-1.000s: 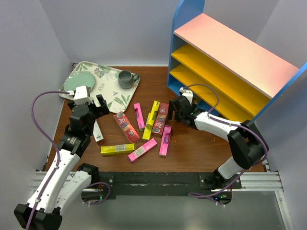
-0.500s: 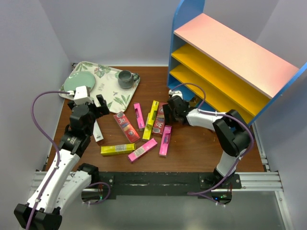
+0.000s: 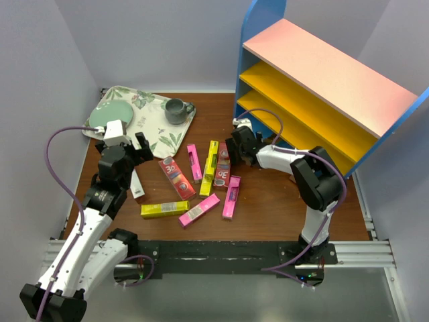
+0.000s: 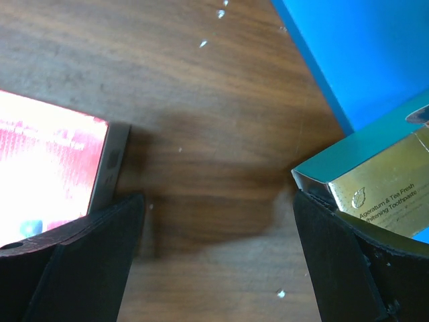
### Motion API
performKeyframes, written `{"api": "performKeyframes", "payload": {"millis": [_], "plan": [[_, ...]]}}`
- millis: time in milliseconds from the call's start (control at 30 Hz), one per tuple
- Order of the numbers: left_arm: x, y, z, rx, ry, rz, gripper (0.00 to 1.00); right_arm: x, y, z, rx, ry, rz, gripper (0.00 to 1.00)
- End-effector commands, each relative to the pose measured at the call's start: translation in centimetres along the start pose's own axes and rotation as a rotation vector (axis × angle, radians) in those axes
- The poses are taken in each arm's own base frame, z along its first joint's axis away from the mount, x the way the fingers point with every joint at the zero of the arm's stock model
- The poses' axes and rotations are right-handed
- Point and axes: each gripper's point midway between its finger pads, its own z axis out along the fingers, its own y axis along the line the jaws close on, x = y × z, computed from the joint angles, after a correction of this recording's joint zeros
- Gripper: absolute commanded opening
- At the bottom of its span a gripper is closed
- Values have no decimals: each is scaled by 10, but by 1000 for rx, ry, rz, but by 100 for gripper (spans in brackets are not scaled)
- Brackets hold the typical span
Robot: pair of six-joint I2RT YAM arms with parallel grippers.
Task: Place and organize the toothpastes onto the shelf
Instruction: Place the toothpaste on the shelf.
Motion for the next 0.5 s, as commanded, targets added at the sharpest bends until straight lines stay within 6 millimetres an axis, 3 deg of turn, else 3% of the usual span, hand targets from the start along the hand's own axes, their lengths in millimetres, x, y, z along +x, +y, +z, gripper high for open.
{"api": "performKeyframes", "payload": {"millis": [0, 467], "plan": [[-7, 1, 2, -1, -25, 7, 97, -34, -13, 2, 43, -80, 7, 98], [-8, 2, 1, -2, -28, 7, 97, -31, -26, -4, 65, -79, 31, 99]]}}
